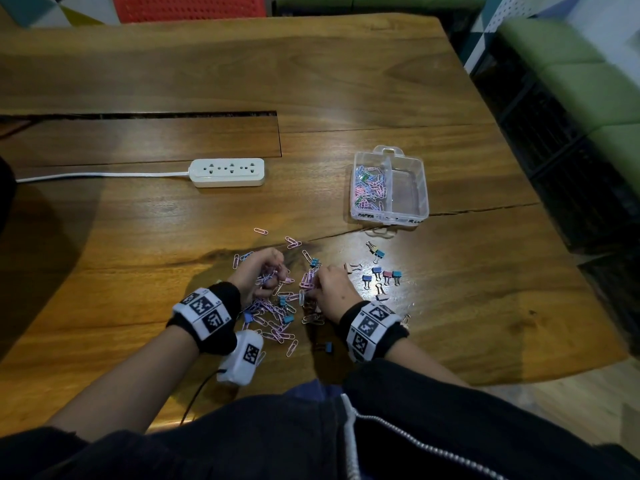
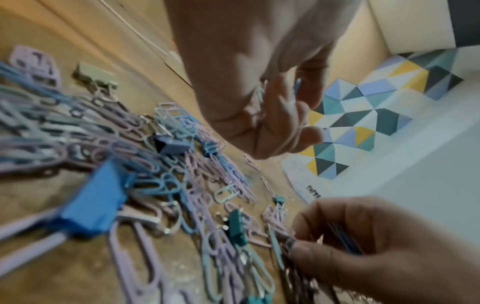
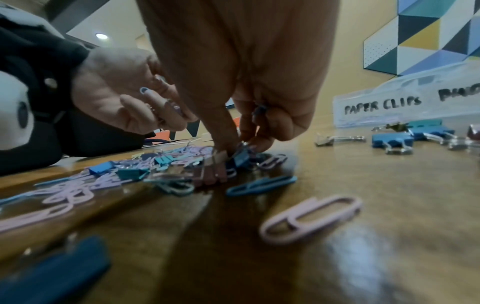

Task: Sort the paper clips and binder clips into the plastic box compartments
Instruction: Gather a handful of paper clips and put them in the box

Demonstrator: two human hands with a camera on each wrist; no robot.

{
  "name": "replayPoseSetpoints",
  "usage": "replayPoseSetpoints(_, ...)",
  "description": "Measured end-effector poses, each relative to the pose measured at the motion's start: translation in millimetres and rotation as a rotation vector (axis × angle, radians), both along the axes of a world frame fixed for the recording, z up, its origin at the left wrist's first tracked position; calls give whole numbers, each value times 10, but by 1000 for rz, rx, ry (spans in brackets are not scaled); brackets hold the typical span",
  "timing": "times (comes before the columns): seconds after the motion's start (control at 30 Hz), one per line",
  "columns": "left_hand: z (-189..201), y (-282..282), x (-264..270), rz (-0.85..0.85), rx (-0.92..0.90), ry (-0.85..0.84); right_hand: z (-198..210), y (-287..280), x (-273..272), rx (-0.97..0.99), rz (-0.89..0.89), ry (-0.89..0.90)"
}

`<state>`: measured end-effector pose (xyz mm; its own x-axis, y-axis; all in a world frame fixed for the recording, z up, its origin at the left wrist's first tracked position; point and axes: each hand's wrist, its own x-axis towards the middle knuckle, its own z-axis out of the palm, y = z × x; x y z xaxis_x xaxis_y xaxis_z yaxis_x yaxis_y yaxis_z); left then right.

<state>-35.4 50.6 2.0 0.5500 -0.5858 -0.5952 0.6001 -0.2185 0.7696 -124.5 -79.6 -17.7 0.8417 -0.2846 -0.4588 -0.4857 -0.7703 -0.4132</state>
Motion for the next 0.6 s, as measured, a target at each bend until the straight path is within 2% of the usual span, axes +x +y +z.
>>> replayPoseSetpoints(0.07, 23, -12, 35, -13, 28, -29, -23, -5, -30, -10, 50, -1)
replayPoseSetpoints(0.1, 26, -23, 53, -73, 105, -108, -43, -18, -50, -2, 66, -5)
replayPoseSetpoints(0.23, 24, -58, 72, -505, 633, -733, -65, -82, -124, 19, 91, -70)
replayPoseSetpoints(0.33, -53, -71, 27, -800, 902, -1053, -9, -159, -166, 211, -72, -145)
replayPoseSetpoints(0.53, -222, -109, -142, -883, 892, -1128, 64, -373, -251, 647, -465, -211)
replayPoseSetpoints(0.6, -216, -107, -192, -931, 877, -1147, 68, -434, -257, 848, -599, -195)
